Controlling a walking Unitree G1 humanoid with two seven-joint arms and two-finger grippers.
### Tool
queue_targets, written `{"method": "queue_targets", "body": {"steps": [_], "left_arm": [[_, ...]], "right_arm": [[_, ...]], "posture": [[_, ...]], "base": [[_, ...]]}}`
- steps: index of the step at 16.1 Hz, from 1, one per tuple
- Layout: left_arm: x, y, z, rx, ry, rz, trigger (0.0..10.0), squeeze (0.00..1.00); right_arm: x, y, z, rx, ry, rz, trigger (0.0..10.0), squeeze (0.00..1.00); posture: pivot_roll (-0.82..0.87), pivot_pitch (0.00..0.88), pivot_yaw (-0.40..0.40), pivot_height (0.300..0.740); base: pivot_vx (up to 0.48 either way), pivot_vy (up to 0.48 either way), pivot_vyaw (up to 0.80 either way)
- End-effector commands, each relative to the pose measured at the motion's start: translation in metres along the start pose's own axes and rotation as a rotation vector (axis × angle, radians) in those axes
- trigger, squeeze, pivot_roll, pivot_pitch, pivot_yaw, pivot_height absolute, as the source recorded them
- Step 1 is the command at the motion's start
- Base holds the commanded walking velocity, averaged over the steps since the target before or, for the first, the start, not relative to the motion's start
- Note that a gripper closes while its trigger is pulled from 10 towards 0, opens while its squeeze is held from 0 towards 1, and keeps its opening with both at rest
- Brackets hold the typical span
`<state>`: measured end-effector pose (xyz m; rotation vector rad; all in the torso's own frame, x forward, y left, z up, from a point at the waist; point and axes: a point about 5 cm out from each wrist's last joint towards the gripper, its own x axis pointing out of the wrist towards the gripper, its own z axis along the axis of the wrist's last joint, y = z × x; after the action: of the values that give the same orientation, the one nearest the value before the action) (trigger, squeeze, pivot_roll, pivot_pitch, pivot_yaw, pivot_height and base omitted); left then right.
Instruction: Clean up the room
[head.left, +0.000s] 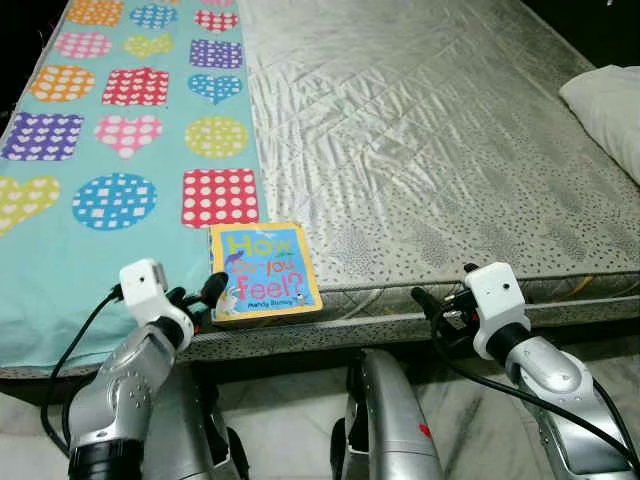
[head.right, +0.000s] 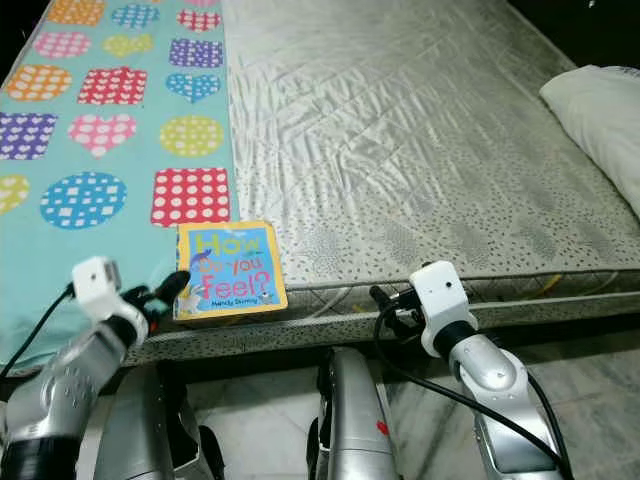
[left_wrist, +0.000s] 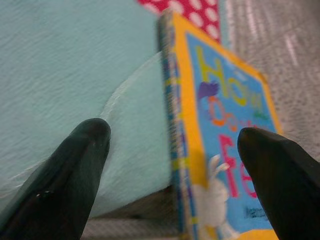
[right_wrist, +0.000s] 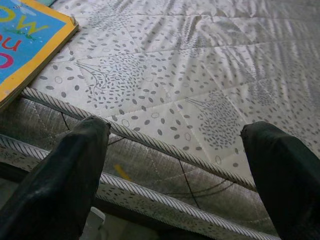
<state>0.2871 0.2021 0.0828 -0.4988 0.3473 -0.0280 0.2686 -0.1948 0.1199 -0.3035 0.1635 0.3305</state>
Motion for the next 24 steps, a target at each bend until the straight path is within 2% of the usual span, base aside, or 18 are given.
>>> {"method": "queue_targets", "body": {"steps": [1,3,7,9,14,15,21,24], "left_arm": [[-0.008,0.000,0.002,0.016,-0.028,0.018,10.0,0.00],[-0.011,-0.001,0.006,0.029,-0.049,0.003,10.0,0.00],[-0.005,-0.020,0.023,0.062,-0.108,-0.089,10.0,0.00],[-0.001,-0.026,0.025,0.048,-0.112,-0.110,10.0,0.00],[0.011,-0.023,0.008,0.027,-0.008,-0.119,10.0,0.00],[0.019,-0.024,0.004,0.014,0.027,-0.138,10.0,0.00],[0.027,-0.025,-0.004,0.000,0.132,-0.188,10.0,0.00],[0.027,-0.025,-0.004,0.000,0.132,-0.188,10.0,0.00]], "right_arm": [[-0.002,-0.003,0.001,0.002,-0.002,-0.011,10.0,0.00],[-0.001,-0.003,0.001,0.003,-0.001,-0.009,10.0,0.00],[0.002,-0.002,0.002,0.005,-0.007,-0.009,10.0,0.00],[0.001,-0.002,0.002,0.006,-0.007,-0.014,10.0,0.00],[0.002,-0.002,0.002,0.009,-0.008,-0.016,10.0,0.00],[0.004,-0.001,0.003,0.008,-0.011,-0.013,10.0,0.00],[0.005,-0.003,0.006,0.007,-0.020,-0.022,10.0,0.00],[0.005,-0.003,0.006,0.007,-0.020,-0.022,10.0,0.00]], "posture": [[-0.16,0.176,-0.119,0.515],[-0.16,0.177,-0.121,0.515],[-0.16,0.177,-0.119,0.515],[-0.16,0.179,-0.116,0.515],[-0.16,0.180,-0.126,0.515],[-0.16,0.178,-0.125,0.515],[-0.17,0.176,-0.120,0.515],[-0.17,0.176,-0.120,0.515]], "base": [[0.000,0.000,0.00],[0.000,0.000,0.00],[0.000,0.000,0.00],[0.000,0.000,0.00],[0.000,0.000,0.00],[0.000,0.000,0.00],[0.000,0.000,0.00],[0.000,0.000,0.00]]}}
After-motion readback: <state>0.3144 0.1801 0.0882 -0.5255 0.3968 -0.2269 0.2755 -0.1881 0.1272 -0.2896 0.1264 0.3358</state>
